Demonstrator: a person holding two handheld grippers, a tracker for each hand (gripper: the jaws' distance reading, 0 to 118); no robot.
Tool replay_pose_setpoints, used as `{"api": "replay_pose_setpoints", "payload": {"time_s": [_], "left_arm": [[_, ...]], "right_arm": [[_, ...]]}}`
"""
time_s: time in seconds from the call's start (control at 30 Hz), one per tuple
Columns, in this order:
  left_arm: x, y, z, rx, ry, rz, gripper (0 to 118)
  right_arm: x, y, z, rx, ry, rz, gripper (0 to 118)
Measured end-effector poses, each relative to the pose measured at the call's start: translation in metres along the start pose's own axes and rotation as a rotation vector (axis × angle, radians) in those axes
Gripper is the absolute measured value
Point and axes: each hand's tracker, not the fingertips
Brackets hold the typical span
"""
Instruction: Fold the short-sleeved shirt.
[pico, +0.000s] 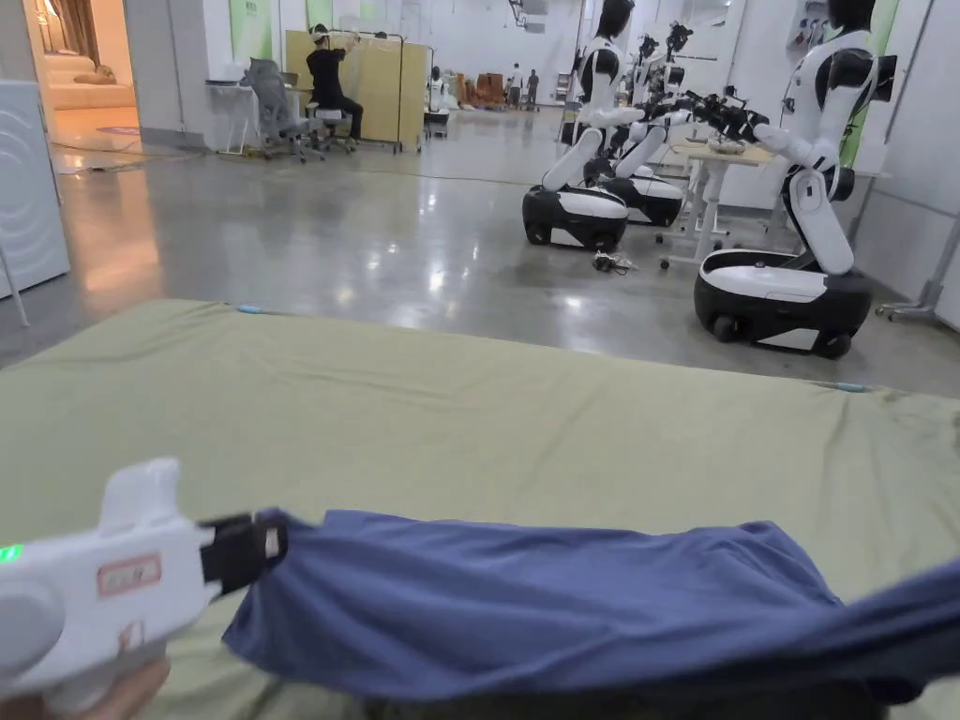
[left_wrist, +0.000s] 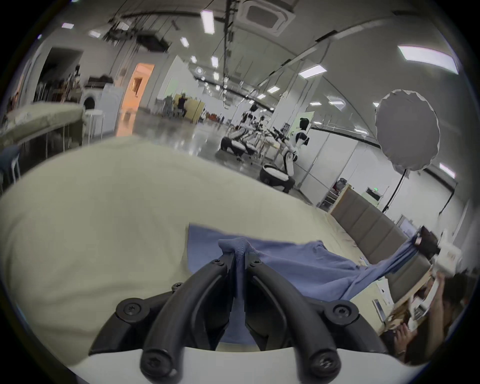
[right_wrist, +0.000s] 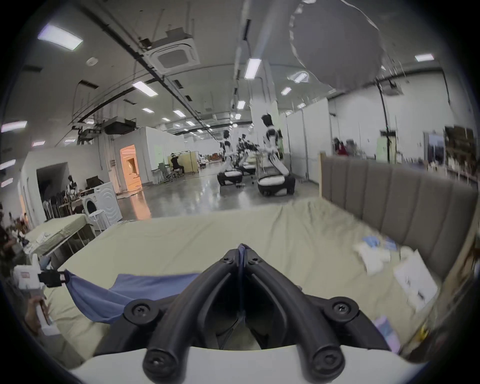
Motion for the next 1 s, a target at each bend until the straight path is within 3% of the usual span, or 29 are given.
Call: {"api": "replay_pose_setpoints", "payload": {"time_s": [0.07, 0.13, 0.27, 0.43, 0.47, 0.5, 0.53, 0.63, 0.73, 0.77, 0.87, 1.0], "left_arm": [[-0.010, -0.031, 0.017, -0.071, 0.048, 0.007, 8], [-0.024, -0.054, 0.036, -0.082, 0.019, 0.032, 8], [-0.033, -0.080, 0.054, -0.143, 0.034, 0.029, 8], [-0.038, -0.098, 0.043, -0.194, 0.060, 0.047, 8], [-0.039, -0.102, 0.041, -0.191, 0.062, 0.054, 8], [-0.040, -0.104, 0.039, -0.204, 0.071, 0.059, 9], [-0.041, -0.105, 0.038, -0.212, 0.074, 0.058, 18], [-0.041, -0.101, 0.050, -0.151, 0.124, 0.027, 76], [-0.020, -0.089, 0.072, -0.062, 0.177, -0.105, 79], [-0.005, -0.085, 0.080, -0.019, 0.223, -0.206, 79], [0.024, -0.084, 0.100, 0.114, 0.268, -0.440, 79], [0.060, -0.083, 0.126, 0.273, 0.210, -0.507, 78]], "right_arm": [[0.020, -0.043, 0.015, -0.061, 0.014, -0.054, 3], [0.032, -0.075, 0.028, -0.126, -0.065, -0.061, 3], [0.058, -0.124, 0.050, -0.226, -0.110, -0.134, 3], [0.077, -0.164, 0.050, -0.305, -0.140, -0.114, 4], [0.078, -0.171, 0.048, -0.326, -0.156, -0.104, 9], [0.079, -0.178, 0.046, -0.337, -0.182, -0.083, 22], [0.080, -0.181, 0.045, -0.344, -0.196, -0.060, 41], [0.087, -0.179, 0.050, -0.341, -0.221, -0.018, 67], [0.092, -0.162, 0.065, -0.250, -0.215, -0.029, 70], [0.088, -0.155, 0.071, -0.209, -0.195, -0.008, 71], [0.059, -0.137, 0.091, -0.084, -0.122, 0.138, 74], [0.005, -0.118, 0.102, 0.003, -0.032, 0.186, 76]]}}
